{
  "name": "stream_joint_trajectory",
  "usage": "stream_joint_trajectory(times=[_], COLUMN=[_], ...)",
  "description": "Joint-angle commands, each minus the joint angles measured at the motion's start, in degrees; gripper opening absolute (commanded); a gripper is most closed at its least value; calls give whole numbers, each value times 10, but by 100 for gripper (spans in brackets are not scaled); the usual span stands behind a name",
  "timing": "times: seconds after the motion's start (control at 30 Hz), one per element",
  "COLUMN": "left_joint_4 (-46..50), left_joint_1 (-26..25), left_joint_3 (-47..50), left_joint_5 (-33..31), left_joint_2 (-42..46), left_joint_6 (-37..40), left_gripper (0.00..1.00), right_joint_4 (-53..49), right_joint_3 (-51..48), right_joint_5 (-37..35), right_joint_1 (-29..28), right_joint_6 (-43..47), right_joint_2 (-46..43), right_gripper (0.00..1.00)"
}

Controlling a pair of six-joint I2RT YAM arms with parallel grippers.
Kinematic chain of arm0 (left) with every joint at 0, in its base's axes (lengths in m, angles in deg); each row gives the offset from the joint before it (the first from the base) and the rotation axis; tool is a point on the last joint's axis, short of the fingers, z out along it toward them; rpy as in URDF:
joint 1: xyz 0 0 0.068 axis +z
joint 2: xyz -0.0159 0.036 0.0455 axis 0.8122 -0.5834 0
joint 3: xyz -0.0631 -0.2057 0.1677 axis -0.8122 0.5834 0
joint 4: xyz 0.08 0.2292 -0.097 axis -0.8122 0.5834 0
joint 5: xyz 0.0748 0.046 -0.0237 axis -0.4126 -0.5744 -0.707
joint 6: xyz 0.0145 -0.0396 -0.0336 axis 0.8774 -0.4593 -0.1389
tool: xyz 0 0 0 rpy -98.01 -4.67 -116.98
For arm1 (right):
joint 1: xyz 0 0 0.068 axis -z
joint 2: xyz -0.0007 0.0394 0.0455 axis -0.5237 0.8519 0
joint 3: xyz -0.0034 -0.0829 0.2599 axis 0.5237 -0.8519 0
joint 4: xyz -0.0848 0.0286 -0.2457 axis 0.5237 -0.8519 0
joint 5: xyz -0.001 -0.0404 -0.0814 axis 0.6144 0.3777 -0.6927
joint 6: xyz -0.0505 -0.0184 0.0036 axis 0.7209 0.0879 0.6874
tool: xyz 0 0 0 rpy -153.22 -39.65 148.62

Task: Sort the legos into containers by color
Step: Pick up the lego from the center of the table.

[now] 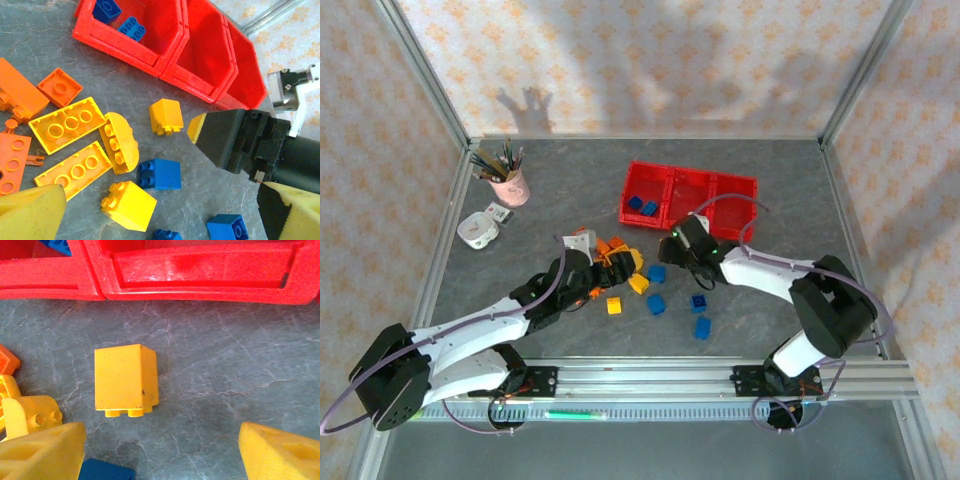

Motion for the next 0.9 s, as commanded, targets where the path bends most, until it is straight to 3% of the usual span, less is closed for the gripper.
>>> stream_joint_trajectory(times=[0.0,0.7,0.87], left_joint_4=[-23,12,17], left_joint_1=[-4,-4,-4], left_joint_3=[-2,2,5], left_joint_5=[-20,-47,-54], left_joint_2=[-4,23,31], left_joint_6=[-10,-5,-3], left_gripper=[99,99,99], right_joint_4=[26,-13,-15], right_joint_3=[16,30,31], right_joint_5=[3,-19,-11], right_joint_1=[-4,-73,-78], right_joint_6=[-5,-45,-46], right_joint_2=[31,66,78], right_gripper=[80,81,77])
